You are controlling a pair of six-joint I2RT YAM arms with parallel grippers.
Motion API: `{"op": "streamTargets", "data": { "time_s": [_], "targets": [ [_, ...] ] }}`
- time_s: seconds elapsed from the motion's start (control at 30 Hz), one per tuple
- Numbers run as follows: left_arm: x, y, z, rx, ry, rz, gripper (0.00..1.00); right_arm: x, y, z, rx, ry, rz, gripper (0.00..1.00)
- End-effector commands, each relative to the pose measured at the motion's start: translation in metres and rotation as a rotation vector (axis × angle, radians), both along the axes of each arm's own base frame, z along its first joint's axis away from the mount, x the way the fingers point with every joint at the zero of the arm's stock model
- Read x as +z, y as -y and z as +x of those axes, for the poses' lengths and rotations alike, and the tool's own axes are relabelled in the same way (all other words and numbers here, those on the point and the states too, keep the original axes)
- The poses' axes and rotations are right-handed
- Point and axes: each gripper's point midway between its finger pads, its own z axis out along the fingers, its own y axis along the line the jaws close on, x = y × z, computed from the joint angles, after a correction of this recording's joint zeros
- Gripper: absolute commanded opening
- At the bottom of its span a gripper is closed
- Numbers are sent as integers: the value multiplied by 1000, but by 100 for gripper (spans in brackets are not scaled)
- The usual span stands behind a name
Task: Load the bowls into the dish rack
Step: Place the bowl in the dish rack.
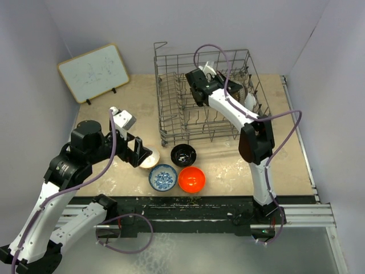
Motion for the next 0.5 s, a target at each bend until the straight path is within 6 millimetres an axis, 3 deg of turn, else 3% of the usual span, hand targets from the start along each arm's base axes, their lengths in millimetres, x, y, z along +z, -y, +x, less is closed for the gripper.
{"op": "streamTargets", "data": {
  "time_s": [0.0,0.33,0.47],
  "targets": [
    [7,6,1,-27,37,-22,99,23,-3,-19,-86,47,-138,0],
    [4,10,-1,-47,39,-16,99,-16,-8,-5,-55,-104,-205,0],
    [6,11,-2,-55,44,-13,99,-10,-8,-3,-54,-77,-177,0]
  ]
}}
